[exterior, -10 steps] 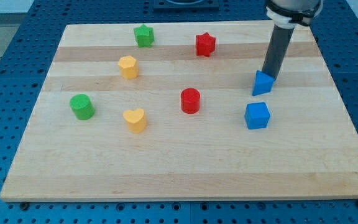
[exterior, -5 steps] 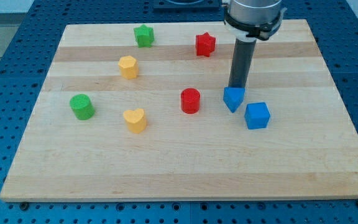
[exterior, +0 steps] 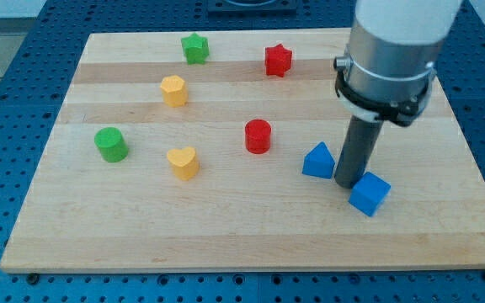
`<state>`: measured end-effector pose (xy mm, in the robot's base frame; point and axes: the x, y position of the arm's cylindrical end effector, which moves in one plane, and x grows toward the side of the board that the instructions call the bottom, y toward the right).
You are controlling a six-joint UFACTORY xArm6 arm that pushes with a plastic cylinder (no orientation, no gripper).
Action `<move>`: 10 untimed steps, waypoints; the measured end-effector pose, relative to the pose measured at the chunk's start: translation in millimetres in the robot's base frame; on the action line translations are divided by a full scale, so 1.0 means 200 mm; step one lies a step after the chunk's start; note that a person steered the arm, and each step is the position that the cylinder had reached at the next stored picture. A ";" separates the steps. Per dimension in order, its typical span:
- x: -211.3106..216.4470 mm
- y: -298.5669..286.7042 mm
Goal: Move the blue triangle to the top left of blue cube
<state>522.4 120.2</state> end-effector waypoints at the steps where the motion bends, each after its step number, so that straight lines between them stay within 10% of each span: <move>1: 0.02 -0.02; 5: -0.39 -0.42; 10: -0.10 -0.47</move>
